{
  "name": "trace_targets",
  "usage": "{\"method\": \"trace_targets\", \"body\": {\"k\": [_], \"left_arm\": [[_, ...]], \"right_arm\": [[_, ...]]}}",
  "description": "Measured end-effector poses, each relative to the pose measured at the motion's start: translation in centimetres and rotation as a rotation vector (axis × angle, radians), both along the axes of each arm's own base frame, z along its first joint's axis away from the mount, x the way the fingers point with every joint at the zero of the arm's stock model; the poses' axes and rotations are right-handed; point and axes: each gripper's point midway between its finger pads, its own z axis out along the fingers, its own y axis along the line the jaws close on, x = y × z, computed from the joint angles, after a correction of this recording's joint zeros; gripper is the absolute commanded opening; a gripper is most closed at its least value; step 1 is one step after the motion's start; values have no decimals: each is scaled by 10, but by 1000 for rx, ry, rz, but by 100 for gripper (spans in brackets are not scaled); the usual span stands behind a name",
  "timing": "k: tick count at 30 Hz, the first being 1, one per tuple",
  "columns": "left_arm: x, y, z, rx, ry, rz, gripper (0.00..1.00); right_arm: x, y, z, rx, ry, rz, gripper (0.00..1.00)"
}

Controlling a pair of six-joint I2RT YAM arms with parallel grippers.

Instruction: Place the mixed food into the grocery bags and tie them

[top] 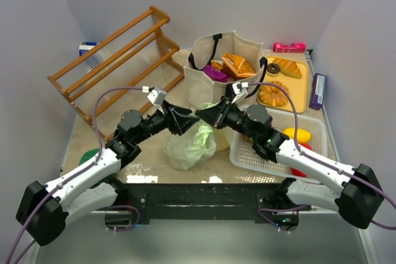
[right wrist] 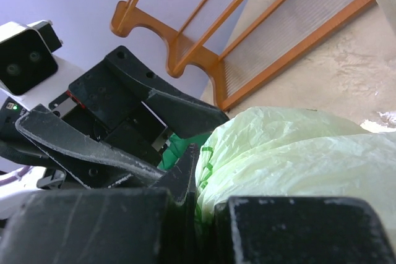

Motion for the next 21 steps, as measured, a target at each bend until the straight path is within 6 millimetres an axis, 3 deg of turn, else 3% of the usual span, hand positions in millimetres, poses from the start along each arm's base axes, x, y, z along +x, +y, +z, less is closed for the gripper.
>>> {"method": "trace_targets", "body": {"k": [12, 21], "left_arm": [[-11, -16, -10, -33, 38, -125, 57], [-13, -25, -10, -63, 55, -177, 23]], "right_arm": [[-1, 1, 4, 30, 4, 16, 0], [1, 1, 2, 28, 8, 17, 0]]}}
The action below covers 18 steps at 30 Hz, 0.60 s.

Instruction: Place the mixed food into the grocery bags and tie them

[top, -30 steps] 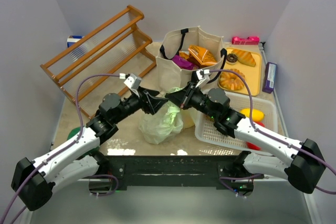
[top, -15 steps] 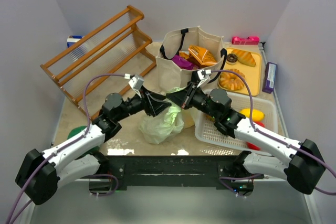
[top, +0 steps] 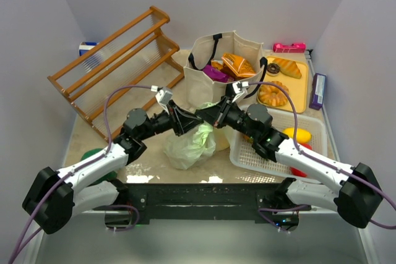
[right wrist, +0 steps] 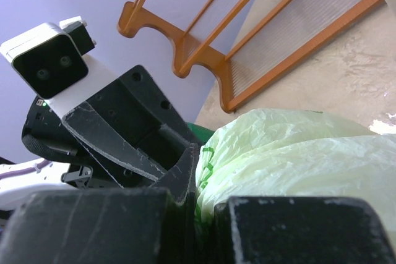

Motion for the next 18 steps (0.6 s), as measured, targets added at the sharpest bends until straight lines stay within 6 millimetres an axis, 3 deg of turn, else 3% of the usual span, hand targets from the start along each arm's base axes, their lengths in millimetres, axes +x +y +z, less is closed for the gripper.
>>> {"method": "trace_targets", "body": {"k": [8, 11, 12, 16, 18], "left_arm": [[-3, -1, 3, -15, 3, -14, 0], [-3, -1, 3, -18, 4, -18, 0], [-4, -1, 2, -18, 5, -21, 0], [-6, -3, -1, -19, 20, -41, 0], [-7, -3, 0, -23, 17, -48, 0]], "right_arm": [[0, 0, 1, 6, -2, 1, 0], [0, -1, 1, 5, -2, 5, 2], [0, -1, 0, 0, -1, 5, 18], [-1, -3, -5, -32, 8, 2, 60], [-3, -7, -9, -64, 13, -5, 70]]}}
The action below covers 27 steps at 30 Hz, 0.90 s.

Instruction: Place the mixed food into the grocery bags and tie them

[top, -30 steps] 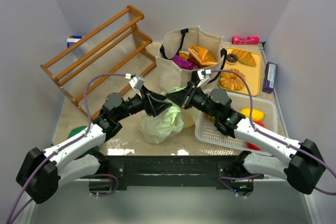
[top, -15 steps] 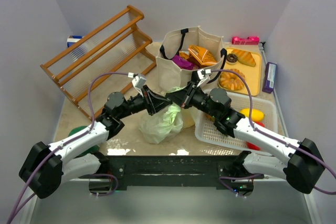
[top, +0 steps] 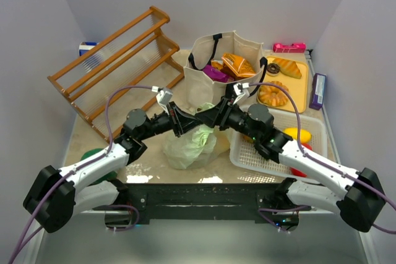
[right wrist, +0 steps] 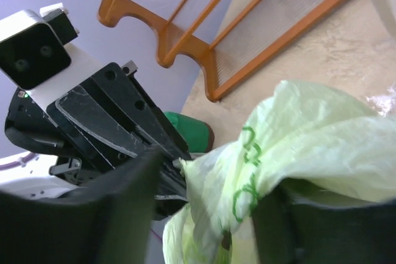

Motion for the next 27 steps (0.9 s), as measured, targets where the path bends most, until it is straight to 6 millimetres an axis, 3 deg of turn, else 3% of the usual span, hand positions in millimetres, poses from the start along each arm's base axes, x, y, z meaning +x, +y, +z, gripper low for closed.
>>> {"method": "trace_targets", "body": {"k": [4, 8, 13, 17, 22, 27], "left_arm": [[-2, -1, 2, -5, -3, -13, 0], [-4, -1, 3, -7, -7, -22, 0], [-4, -1, 3, -8, -9, -23, 0], [-4, -1, 3, -7, -9, -22, 0], [-4, -1, 0, 2, -4, -21, 0], [-4, 0, -2, 12, 7, -17, 0]], "right_arm": [[-7, -14, 3, -33, 1, -25, 76], [-15, -34, 19, -55, -22, -70, 76], [-28, -59, 37, -70, -66, -113, 70], [-39, -69, 32, -114, -68, -107, 61], [-59, -58, 16, -165, -37, -23, 59], [-96, -34, -2, -210, 10, 116, 59]]}}
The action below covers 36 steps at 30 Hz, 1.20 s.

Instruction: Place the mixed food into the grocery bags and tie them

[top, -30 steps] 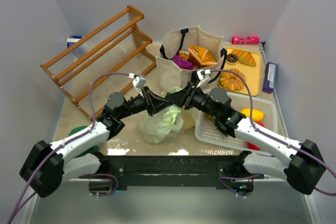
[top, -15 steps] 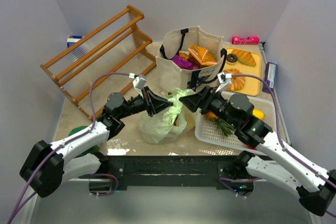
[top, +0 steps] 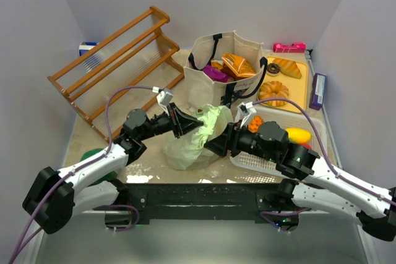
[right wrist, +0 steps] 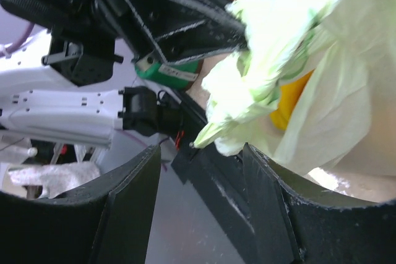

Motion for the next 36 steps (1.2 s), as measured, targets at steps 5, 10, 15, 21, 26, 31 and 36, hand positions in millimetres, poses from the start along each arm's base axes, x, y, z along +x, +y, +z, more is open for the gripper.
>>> {"method": "trace_targets", "body": {"k": [5, 10, 15, 21, 26, 31, 36], "left_arm": [[-1, 1, 1, 0, -3, 1, 0], [-1, 1, 2, 1, -3, 3, 0], [-2, 2, 1, 4, 0, 4, 0], [-2, 3, 1, 11, -9, 6, 0], [-2, 4, 1, 14, -7, 13, 0], [0, 7, 2, 17, -9, 37, 0], [7, 10, -1, 33, 12, 82, 0]], "right_arm": [[-7, 9, -4, -5, 21, 14, 57], [-7, 22, -24, -58, 55, 20, 56], [-4, 28, -32, -79, 59, 13, 54], [4, 36, -39, -105, 56, 3, 35], [8, 36, -41, -117, 53, -18, 24], [9, 26, -31, -102, 35, -47, 15], [10, 15, -27, -101, 24, -79, 0]]}}
